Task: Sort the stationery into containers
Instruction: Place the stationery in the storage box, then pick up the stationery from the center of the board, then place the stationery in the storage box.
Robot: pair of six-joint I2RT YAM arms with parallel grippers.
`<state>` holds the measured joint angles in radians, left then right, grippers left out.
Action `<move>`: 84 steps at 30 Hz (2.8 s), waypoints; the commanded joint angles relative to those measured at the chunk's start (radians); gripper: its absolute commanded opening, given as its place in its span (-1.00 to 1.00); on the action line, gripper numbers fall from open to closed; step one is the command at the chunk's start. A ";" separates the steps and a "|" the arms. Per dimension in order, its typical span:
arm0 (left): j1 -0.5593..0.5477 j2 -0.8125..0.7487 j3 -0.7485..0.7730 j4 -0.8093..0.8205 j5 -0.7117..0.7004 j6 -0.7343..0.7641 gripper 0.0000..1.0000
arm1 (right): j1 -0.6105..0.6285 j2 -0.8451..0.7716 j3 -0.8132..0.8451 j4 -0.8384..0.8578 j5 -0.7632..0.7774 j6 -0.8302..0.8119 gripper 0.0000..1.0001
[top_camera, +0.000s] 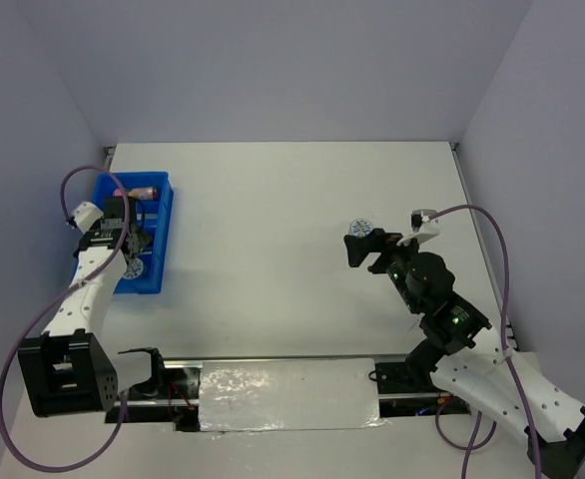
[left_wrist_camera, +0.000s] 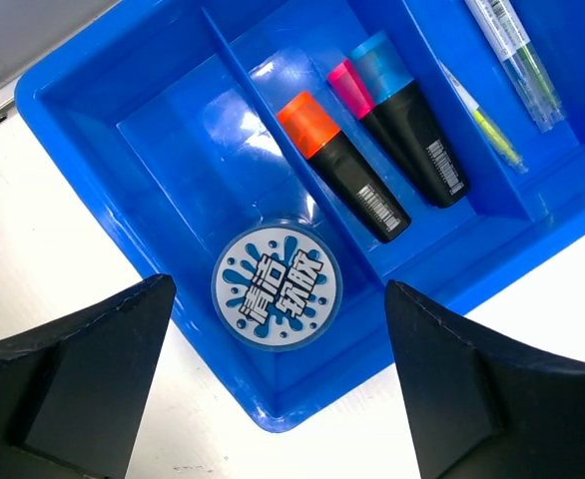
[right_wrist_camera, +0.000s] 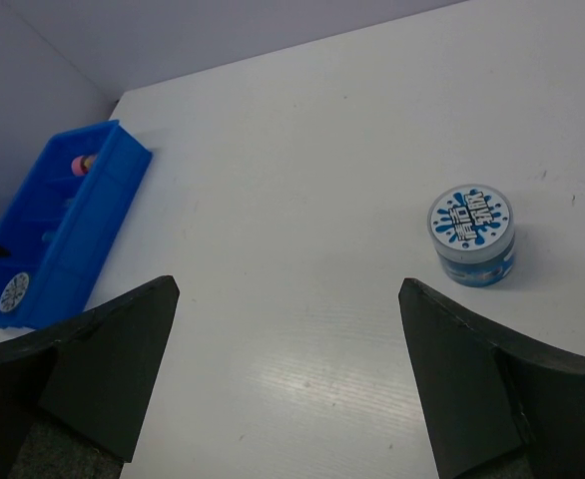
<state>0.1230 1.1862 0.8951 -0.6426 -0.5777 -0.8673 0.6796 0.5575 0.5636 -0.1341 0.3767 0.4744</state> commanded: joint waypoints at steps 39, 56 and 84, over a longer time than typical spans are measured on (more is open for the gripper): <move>-1.036 1.219 1.315 0.327 0.381 0.746 0.99 | -0.005 -0.288 0.013 -0.292 0.508 0.254 0.99; -1.037 1.276 1.291 0.343 0.434 0.711 0.94 | -0.008 -0.291 -0.008 -0.240 0.467 0.221 0.99; -0.392 0.233 0.457 -0.103 -0.172 -0.030 -1.00 | -0.008 -0.228 -0.027 -0.122 0.340 0.133 0.99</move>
<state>-0.3523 1.5681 1.5097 -0.5732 -0.6025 -0.7052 0.6758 0.3031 0.5472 -0.3370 0.7635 0.6392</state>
